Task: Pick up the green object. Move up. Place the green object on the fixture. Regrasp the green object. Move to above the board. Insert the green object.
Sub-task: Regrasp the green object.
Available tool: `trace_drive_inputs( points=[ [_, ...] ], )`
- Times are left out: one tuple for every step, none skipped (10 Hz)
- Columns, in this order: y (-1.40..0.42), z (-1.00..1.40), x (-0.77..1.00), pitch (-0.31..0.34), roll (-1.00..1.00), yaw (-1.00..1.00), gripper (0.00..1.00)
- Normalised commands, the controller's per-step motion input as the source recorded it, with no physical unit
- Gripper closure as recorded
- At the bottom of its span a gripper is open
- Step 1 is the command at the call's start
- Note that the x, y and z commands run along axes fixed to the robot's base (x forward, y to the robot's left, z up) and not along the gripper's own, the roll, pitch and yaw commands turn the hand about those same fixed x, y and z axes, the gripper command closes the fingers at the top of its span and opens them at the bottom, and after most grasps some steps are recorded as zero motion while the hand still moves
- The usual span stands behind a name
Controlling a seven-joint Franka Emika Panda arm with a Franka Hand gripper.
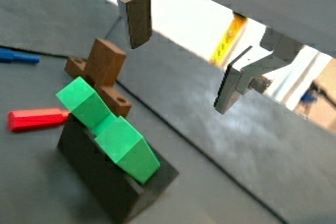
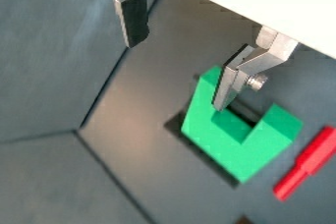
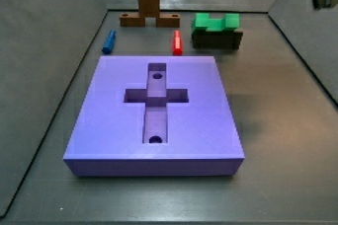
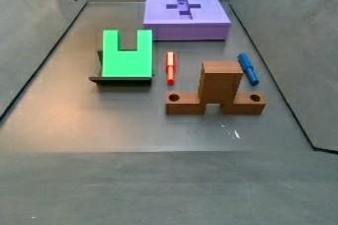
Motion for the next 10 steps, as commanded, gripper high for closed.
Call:
trace_drive_inputs(
  points=[
    [0.00, -0.44, 0.40, 0.166, 0.69, 0.47, 0.00],
    [-0.08, -0.45, 0.39, 0.106, 0.48, 0.39, 0.00],
    [-0.05, -0.33, 0.44, 0.091, 0.32, 0.21, 0.00],
    [0.00, -0.19, 0.37, 0.057, 0.14, 0.18, 0.00],
    [0.00, -0.03, 0.24, 0.000, 0.00, 0.06, 0.00],
    [0.03, 0.00, 0.00, 0.000, -0.06, 0.00, 0.00],
    [0.03, -0.13, 0.20, -0.066, -0.35, 0.01, 0.00],
    [0.04, -0.32, 0.14, -0.171, -0.26, 0.04, 0.00],
    [0.03, -0.50, 0.00, -0.289, -0.12, 0.04, 0.00],
    [0.05, -0.32, 0.00, -0.140, 0.00, 0.02, 0.00]
  ],
)
